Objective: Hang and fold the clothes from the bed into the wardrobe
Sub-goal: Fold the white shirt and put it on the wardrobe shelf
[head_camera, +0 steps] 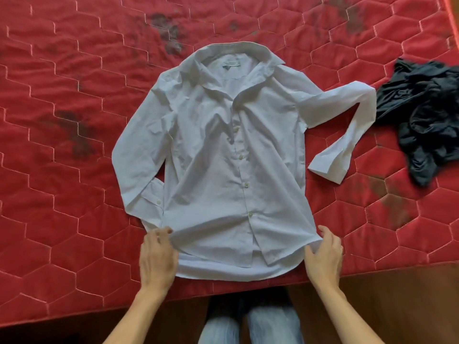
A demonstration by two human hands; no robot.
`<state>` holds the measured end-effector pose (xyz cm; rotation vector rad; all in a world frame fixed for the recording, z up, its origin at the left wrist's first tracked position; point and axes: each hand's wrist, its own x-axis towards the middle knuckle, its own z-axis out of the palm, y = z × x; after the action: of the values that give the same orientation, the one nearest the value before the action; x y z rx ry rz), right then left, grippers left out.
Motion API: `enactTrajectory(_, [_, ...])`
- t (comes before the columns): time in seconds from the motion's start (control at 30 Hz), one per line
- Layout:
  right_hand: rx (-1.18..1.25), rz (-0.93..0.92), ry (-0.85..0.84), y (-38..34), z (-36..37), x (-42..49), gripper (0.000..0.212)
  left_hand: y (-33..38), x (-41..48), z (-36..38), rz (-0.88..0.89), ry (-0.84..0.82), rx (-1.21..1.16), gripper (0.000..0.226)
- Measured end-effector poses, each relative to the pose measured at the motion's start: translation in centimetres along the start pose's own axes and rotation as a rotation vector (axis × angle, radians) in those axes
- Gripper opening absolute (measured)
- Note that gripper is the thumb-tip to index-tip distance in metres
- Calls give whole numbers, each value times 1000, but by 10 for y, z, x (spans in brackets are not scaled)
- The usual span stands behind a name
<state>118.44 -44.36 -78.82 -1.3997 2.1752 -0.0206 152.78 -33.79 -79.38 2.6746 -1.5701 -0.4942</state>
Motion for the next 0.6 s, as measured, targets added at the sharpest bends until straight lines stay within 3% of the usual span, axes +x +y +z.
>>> enactTrajectory(0.07, [8, -59, -12, -4, 7, -1, 51, 11, -1, 11, 131, -10, 61, 55])
enactTrajectory(0.2, [224, -42, 39, -7, 8, 4, 47, 11, 10, 23, 89, -129, 196, 65])
enactTrajectory(0.33, [279, -88, 119, 11, -7, 12, 45, -6, 9, 21, 153, -208, 266, 41])
enactTrajectory(0.43, [261, -124, 218, 25, -25, 13, 45, -27, -4, 19, 153, -214, 265, 38])
enactTrajectory(0.53, [307, -28, 287, 31, -42, 13, 44, -43, -15, 19, 94, -249, 238, 32])
enactTrajectory(0.6, [308, 60, 225, 35, -42, 13, 39, -41, -21, 16, 59, -272, 175, 27])
